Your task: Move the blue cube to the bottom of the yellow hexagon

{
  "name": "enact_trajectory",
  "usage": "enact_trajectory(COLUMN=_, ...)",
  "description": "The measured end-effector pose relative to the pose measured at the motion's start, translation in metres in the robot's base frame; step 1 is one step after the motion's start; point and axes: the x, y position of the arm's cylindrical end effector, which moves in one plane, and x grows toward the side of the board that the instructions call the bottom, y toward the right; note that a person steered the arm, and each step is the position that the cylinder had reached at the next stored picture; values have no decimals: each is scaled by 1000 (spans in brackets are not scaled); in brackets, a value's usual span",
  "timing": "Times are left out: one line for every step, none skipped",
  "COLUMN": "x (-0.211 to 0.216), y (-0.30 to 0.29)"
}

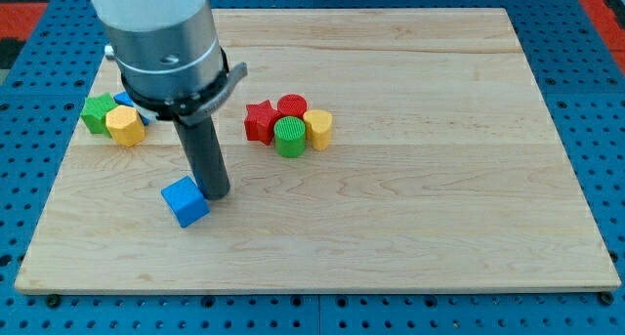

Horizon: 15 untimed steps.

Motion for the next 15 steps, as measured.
enact_trajectory(x=50, y=28)
enact_trajectory(x=42, y=3)
enact_trajectory(x=24, y=-49)
enact_trajectory(x=-1, y=-82)
enact_trajectory(x=-20, y=-108)
enact_trajectory(x=-22, y=-112)
enact_trajectory(x=-9, y=-75)
enact_trajectory(x=-9, y=-63)
enact_trajectory(x=-12, y=-67)
enact_trajectory(x=-32, y=-67)
enact_trajectory(x=-34, y=-98)
enact_trajectory(x=-34, y=-139)
enact_trajectory(x=-34, y=-147)
enact_trajectory(x=-34, y=-144)
enact_trajectory(x=-34, y=-144)
